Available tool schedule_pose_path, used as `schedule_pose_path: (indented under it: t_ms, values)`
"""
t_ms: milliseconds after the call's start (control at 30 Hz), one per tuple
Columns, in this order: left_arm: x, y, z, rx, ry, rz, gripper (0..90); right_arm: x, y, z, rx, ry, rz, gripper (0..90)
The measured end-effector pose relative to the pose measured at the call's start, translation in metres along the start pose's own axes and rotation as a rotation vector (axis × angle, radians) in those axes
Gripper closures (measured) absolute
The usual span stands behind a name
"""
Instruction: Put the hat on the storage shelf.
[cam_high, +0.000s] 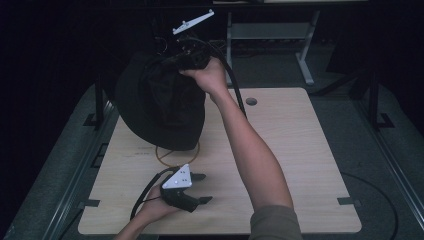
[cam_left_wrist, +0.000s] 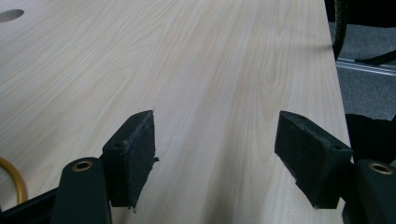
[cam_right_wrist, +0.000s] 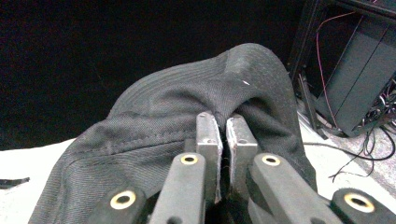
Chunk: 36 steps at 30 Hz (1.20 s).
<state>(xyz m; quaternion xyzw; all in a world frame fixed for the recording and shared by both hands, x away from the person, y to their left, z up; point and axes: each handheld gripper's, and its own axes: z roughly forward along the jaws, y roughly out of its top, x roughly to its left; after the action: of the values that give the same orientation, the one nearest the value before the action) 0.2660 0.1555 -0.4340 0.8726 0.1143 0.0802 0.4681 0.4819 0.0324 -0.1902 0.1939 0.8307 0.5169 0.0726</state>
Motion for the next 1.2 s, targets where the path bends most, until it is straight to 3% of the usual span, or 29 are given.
schedule_pose_path:
  t_ms: [267,333,467,833,1200]
  values:
    - [-0.002,0.001,0.001,0.012,-0.003,0.021,28.4,0.003,0.001,0.014,0.034,-0.012,-0.011,82.7]
    - [-0.004,0.001,0.002,0.014,-0.006,0.022,28.5,0.004,0.001,0.016,0.038,-0.026,-0.009,71.1]
    - [-0.006,0.002,0.002,0.021,-0.013,0.029,28.4,0.000,-0.005,0.017,0.070,-0.031,-0.005,59.8]
    - [-0.010,0.003,0.004,0.026,-0.020,0.030,28.4,-0.008,-0.032,-0.019,0.043,-0.053,0.059,49.2]
    - [-0.007,0.002,0.002,0.012,-0.022,0.008,28.4,-0.014,-0.055,-0.060,0.008,-0.077,0.086,42.8]
